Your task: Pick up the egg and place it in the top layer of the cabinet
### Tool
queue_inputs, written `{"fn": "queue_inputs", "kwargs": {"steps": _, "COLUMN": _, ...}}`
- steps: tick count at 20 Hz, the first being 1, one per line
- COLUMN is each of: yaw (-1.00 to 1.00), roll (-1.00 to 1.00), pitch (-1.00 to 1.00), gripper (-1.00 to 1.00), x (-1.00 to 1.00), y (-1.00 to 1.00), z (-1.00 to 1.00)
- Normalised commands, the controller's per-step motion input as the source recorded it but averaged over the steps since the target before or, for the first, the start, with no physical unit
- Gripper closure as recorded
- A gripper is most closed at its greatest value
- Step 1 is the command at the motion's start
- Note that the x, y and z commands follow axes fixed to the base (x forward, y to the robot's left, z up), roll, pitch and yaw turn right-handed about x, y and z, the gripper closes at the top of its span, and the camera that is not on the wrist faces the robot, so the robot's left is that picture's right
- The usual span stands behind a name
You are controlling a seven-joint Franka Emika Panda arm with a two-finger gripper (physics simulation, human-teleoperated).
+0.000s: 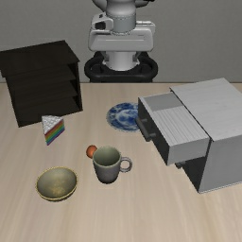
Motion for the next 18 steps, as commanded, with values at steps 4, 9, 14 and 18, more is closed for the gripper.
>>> {"fn": "queue_inputs", "kwargs": {"steps": 4, "yaw": 0.00, "roll": 0.00, "pitch": 0.00, "gripper": -1.00, "x": 0.00, "y": -1.00, "z": 0.00}}
{"fn": "queue_inputs", "kwargs": {"steps": 9, "yaw": 0.00, "roll": 0.00, "pitch": 0.00, "gripper": -1.00, "x": 0.60, "y": -0.40, "z": 0.00}}
{"fn": "queue_inputs", "kwargs": {"steps": 14, "yaw": 0.00, "roll": 0.00, "pitch": 0.00, "gripper": -1.00, "x": 1.00, "y": 0.00, "z": 0.00}}
{"fn": "queue_inputs", "kwargs": {"steps": 18, "yaw": 0.00, "roll": 0.00, "pitch": 0.00, "gripper": -1.00, "x": 1.00, "y": 0.00, "z": 0.00}}
